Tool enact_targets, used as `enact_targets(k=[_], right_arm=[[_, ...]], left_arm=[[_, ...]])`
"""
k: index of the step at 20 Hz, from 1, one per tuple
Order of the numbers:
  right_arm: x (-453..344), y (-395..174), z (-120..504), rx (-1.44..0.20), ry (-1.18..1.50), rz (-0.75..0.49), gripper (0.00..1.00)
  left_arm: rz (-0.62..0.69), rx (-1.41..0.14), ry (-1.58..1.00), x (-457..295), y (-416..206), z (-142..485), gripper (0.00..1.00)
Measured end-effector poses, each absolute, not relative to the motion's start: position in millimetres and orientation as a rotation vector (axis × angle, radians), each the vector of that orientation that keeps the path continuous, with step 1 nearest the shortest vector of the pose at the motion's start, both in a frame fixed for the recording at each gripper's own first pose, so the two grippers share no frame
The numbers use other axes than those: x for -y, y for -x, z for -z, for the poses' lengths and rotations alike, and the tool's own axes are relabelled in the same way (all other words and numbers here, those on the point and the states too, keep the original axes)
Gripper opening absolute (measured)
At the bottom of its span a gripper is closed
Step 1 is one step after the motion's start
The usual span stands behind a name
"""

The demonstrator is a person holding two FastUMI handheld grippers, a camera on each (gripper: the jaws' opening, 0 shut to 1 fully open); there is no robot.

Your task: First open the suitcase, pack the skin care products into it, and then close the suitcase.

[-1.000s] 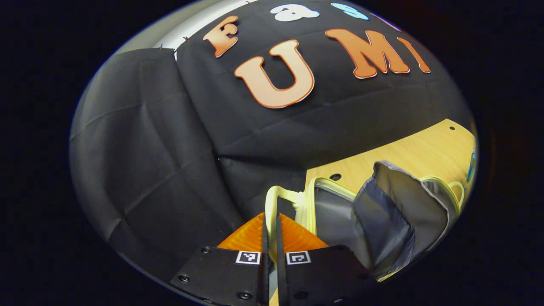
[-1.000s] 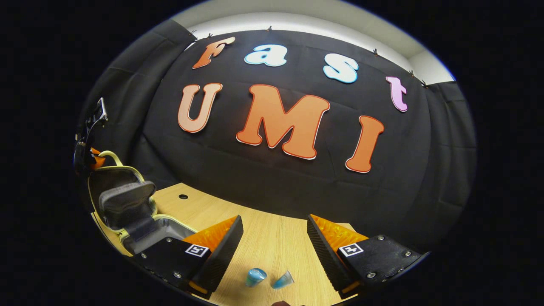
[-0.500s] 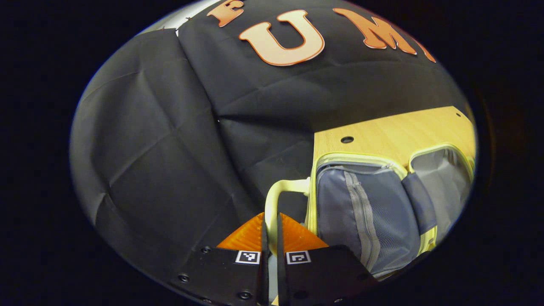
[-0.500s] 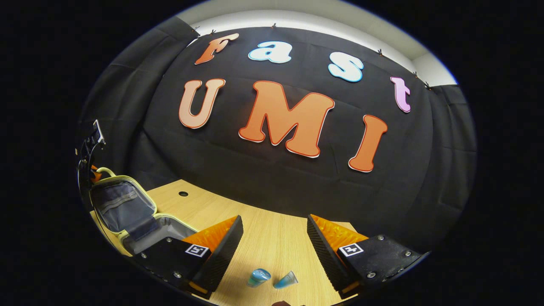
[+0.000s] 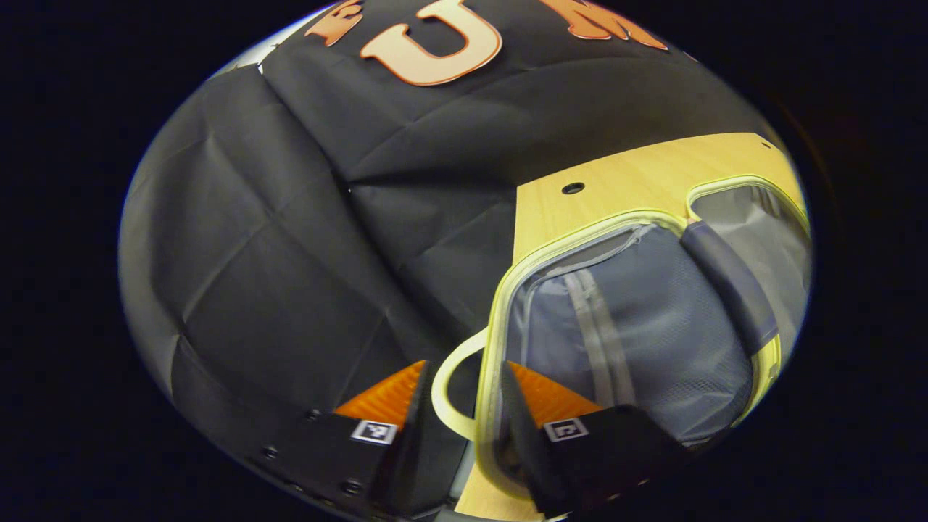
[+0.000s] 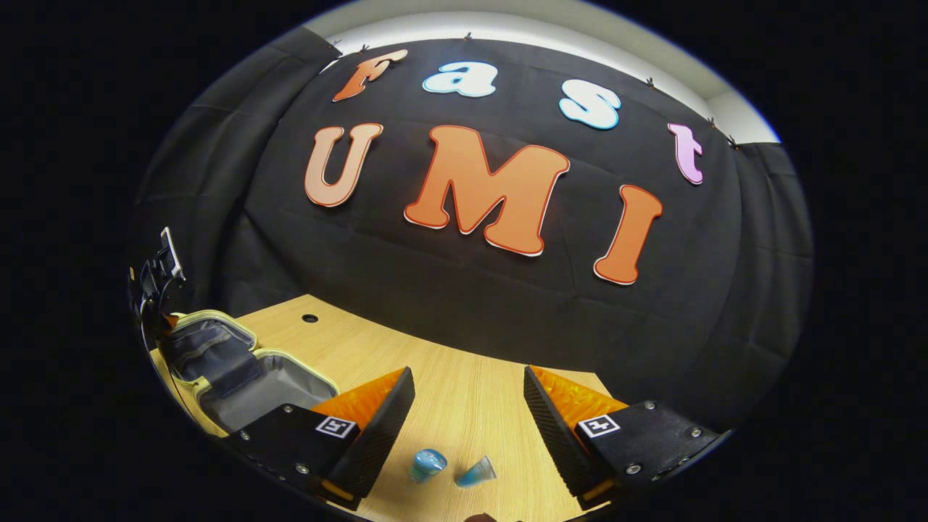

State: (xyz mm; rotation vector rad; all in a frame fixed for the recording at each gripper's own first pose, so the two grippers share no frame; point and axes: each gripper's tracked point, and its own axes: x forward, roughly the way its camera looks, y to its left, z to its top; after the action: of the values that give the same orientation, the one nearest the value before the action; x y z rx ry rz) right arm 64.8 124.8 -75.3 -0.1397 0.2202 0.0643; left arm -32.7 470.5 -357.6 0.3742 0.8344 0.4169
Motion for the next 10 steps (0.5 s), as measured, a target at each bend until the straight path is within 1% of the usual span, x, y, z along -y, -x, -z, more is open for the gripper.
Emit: enact_targets(k=[1,2,4,10], right_arm=[[-123,-65,76,-0.219,0.137,-0.068,0.96],[-119,-65,79,-0.22,0.142,-0.066,0.96],[-111,-66,85,-0.227,0.15,-0.068,0.96],[-92,-63,99,-0.237,0.129,-0.101,0.96]], left_arm=[[-0.41,-0.807,-0.371,-459,27,347,0.79],[-0.405,-0.779,-0.364,-446,24,336,0.8],[-0.394,-0.736,-0.336,-422,13,319,0.98],[-0.318,-0.616,-0.246,-325,-16,270,0.98]])
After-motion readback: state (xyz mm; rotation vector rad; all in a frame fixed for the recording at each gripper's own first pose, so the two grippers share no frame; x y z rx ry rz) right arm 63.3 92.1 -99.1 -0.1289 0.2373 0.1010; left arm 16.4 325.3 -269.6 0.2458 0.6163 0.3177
